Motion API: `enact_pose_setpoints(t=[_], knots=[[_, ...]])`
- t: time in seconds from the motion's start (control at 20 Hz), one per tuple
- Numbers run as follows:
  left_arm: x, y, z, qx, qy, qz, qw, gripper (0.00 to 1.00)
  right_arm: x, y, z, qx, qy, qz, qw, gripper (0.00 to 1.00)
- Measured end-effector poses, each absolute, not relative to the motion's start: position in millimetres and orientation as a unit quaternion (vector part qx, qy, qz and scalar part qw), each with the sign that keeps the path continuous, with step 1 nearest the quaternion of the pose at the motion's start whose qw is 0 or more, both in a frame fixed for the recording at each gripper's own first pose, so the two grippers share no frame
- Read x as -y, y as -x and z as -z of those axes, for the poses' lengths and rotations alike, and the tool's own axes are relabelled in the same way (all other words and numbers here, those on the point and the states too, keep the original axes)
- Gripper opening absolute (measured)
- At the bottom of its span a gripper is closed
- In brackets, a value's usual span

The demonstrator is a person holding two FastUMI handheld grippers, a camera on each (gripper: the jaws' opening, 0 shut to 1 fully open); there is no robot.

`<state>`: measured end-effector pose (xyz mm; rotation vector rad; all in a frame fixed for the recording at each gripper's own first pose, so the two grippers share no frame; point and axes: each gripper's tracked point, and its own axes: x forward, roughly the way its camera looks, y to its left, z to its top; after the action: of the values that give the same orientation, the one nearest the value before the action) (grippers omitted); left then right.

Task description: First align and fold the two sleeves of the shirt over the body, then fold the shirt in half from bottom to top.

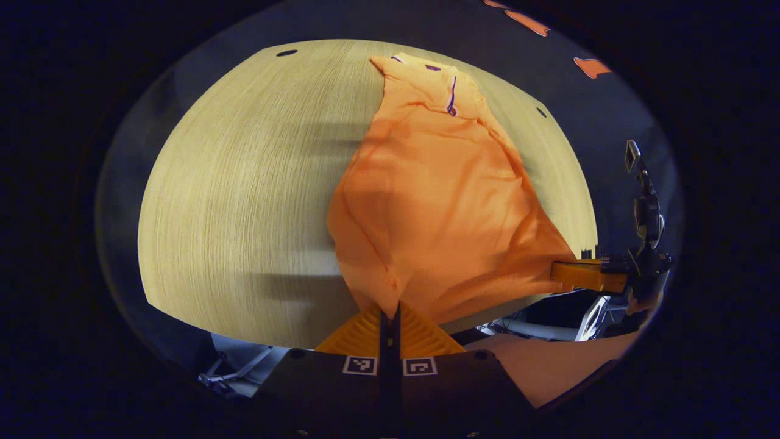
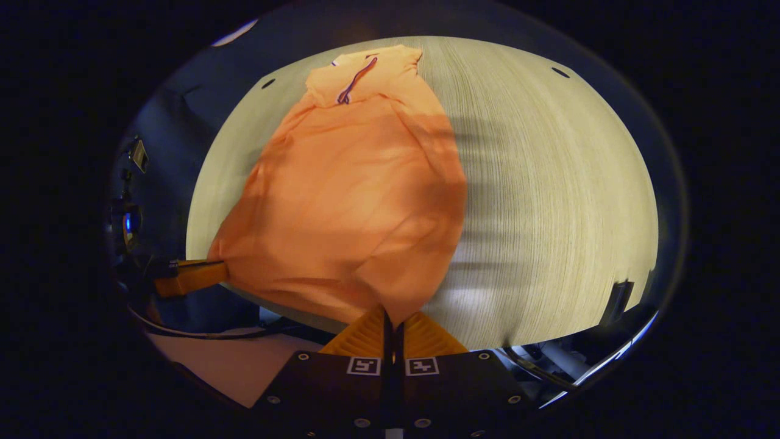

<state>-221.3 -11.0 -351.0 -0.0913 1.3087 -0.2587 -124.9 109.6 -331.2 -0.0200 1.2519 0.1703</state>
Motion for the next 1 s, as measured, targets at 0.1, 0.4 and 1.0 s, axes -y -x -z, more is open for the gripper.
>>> enact_pose_setpoints(t=[0.1,0.4,1.0], knots=[[13.6,204.3,339.3,-0.588,0.030,0.133,0.797,0.01,-104.6,109.1,318.2,-0.571,0.004,-0.080,0.817,0.00],[22.4,130.9,308.6,-0.537,0.020,0.150,0.830,0.01,-92.4,39.2,272.1,-0.521,-0.009,-0.072,0.851,0.00],[39.2,-30.0,247.1,-0.431,-0.019,0.175,0.885,0.01,-94.4,-106.7,184.3,-0.429,-0.012,-0.078,0.900,0.00]])
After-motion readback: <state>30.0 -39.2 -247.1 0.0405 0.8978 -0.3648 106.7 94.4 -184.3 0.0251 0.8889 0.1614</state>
